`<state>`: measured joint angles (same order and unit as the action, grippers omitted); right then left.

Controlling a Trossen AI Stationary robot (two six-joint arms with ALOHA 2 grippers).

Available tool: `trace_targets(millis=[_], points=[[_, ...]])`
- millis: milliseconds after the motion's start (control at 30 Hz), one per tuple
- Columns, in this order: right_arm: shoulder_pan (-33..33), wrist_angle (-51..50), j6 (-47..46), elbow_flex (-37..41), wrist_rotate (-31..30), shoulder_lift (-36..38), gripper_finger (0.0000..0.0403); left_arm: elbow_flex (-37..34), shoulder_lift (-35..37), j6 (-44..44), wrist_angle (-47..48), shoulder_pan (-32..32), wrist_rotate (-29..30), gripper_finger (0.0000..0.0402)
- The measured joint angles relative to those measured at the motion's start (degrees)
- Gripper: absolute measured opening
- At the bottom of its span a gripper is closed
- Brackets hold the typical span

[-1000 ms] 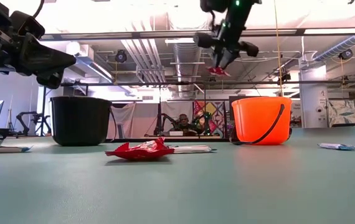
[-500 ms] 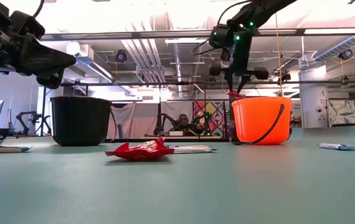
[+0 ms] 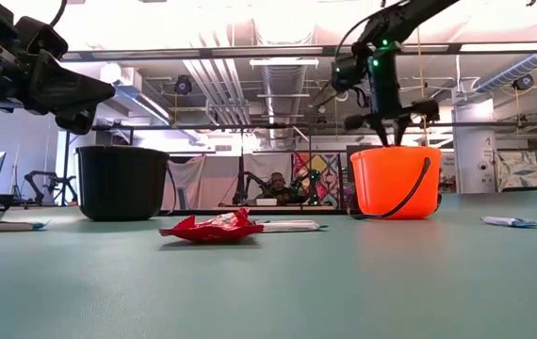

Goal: Sort candy by brand, put in halloween buckets
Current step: Put the red candy into the orange bucket

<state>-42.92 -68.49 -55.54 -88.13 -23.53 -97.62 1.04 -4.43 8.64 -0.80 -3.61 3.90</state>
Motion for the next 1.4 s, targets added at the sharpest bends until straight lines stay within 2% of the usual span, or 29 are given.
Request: trace_targets(millis=[133,367,700,867,967,1067,1233,1400], points=[[-0.85,0.38,-0.53,3.6,2.1,-0.02,0.0067,0.0,0.0,-0.01,0.02,0.01,0.0,0.0006],[-0.74,-0.07,-7.22,7.58,2.99,-0.02,0.0083,0.04,0.0,-0.02,0.41,0.01,-0.02,0.0006],[-0.54,0.04,-6.2,6.17,5.33,0.08,0.0172,0.07,0.0,-0.02,0.44,0.0,-0.02,0.0006],[1.76,0.22,-5.93,2.42,0.61,1.8,0.0212,0.07,0.0,-0.02,0.44,0.01,-0.02,0.0006],[4.47,0.62,-4.6,-1.1,-3.58,2.81,0.0227,0.07,0.0,-0.01,0.42,0.0,-0.02,0.0007],[8.59,3.81,1.43,-4.53,-6.22,3.73,0.0237,0.07,0.0,-0.01,0.42,0.0,-0.02,0.0006],[17.75,11.51,13.86,-7.54,-6.57,3.98,0.0239,0.07,0.0,-0.02,0.42,0.01,-0.01,0.0006],[27.96,20.37,24.19,-7.16,-6.46,3.87,0.0236,0.07,0.0,-0.02,0.4,0.0,0.0,0.0006]])
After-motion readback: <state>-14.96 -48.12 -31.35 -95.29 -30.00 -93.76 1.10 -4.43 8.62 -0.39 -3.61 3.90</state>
